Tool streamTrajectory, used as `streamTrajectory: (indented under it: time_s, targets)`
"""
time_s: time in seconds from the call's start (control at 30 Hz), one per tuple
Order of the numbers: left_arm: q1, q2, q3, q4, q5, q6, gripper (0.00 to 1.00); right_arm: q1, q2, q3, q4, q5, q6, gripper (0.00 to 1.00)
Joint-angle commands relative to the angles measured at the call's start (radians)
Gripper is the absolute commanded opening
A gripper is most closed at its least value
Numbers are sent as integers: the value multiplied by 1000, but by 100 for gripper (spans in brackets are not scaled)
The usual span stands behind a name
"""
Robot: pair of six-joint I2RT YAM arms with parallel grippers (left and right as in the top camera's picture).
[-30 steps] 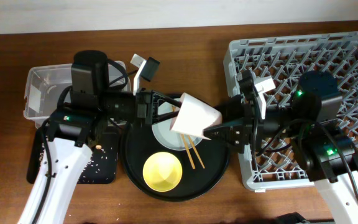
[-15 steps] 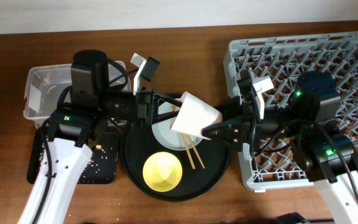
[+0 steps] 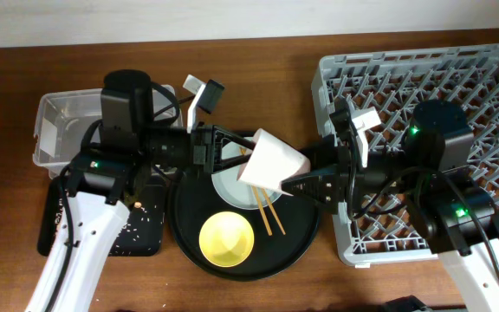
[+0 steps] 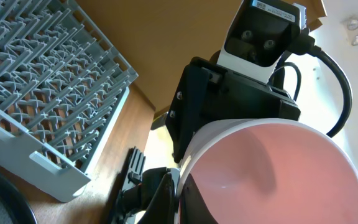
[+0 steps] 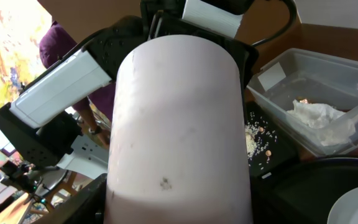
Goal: Sort waste into correct bins and load items into the dishwasher rack
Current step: 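Hold the pink cup up and bring the right gripper to grasp it, then release the left gripper and carry the pink cup right over the rack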
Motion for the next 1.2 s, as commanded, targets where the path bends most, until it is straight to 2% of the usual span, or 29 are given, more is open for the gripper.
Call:
streamTrajectory:
  time_s: [0.0, 0.47, 0.63, 0.8, 0.87, 1.03, 1.17]
  targets:
    - [-1, -2, 16, 11, -38, 6, 0, 19, -3, 9, -19, 15, 4, 64]
    - [-1, -2, 16, 11, -45, 6, 0, 48, -2, 9, -22, 45, 5, 69]
    - [-1, -2, 16, 10, -44, 6, 0, 63, -3, 9, 10, 71, 5, 58]
    - [-1, -2, 16, -8, -45, 6, 0, 63, -3, 9, 94, 72, 5, 54]
    - [-1, -2, 16, -38, -45, 27, 6, 63, -3, 9, 105, 97, 5, 53]
    - [-1, -2, 16, -193, -64, 159, 8, 63, -3, 9, 111, 180, 6, 53]
    - [0, -2, 16, -226, -148, 171, 15, 63, -3, 9, 122, 180, 6, 53]
